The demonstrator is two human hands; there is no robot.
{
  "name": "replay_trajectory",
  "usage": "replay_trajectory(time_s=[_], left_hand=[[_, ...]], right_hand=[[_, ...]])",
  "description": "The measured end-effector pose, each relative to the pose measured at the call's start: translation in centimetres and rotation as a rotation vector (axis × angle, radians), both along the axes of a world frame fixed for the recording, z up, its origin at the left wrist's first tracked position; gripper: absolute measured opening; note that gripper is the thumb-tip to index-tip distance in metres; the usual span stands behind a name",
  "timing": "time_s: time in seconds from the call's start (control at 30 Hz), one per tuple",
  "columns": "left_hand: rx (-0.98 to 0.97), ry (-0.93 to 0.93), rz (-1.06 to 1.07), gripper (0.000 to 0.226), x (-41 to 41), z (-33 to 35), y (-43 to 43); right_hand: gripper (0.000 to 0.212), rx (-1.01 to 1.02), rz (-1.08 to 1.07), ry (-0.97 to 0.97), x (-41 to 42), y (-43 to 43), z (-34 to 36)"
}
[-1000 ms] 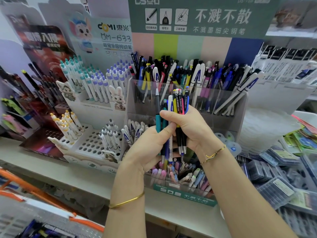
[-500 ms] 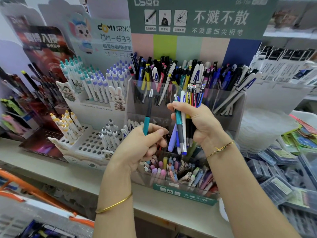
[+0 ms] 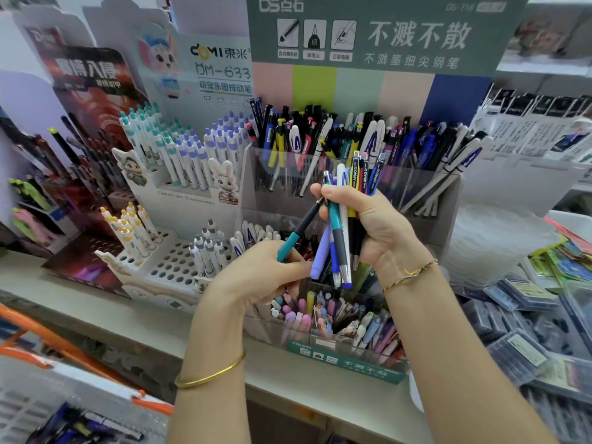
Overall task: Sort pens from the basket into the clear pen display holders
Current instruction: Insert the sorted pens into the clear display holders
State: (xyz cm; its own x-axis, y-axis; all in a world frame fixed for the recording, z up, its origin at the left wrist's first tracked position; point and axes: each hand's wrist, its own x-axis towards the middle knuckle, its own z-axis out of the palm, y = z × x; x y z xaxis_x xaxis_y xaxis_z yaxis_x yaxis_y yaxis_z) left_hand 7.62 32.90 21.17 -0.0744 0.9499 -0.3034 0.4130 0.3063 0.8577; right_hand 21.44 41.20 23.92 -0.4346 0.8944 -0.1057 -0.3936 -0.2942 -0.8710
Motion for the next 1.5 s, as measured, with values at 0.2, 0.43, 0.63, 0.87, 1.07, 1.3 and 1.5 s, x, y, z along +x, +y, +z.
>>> replay_trajectory(time_s=[0.2,0.43,0.63,0.87,1.07,1.3,1.5], left_hand=[[0.088,-0.283,0.162,0.027,-0.1,0.3,0.0],[0.343,-0.206,0.311,0.016,-0.6,-0.3,-0.1],[0.342,-0.200,0.337,0.006,-0.6,0.1,-0.1],[0.391,-0.164,0.329,0.016,-0.4,0.0,0.1],[0.331,-0.135,0.283,0.010,-0.3,0.5,0.0],[0.420,-0.007,0.261,0.014,-0.3,0.7,0.2],[0.350,-0.002,0.235,0.013,-0.2,0.9,0.2]], right_hand=[[0.027,-0.034,-0.140,-0.015,0.2,0.1,-0.1],[0.003,-0.076,-0.163,-0.022,0.7,0.4,-0.3],[0.002,-0.085,-0.189,0.026,0.4,0.2,-0.8],[0.017,-0.082,-0.190,0.040,0.4,0.2,-0.8],[0.039,-0.056,-0.211,0.000,0.4,0.3,-1.0],[0.040,0.029,-0.219,-0.069,0.5,0.3,-0.7],[0.041,0.066,-0.217,-0.097,0.3,0.4,-0.8]])
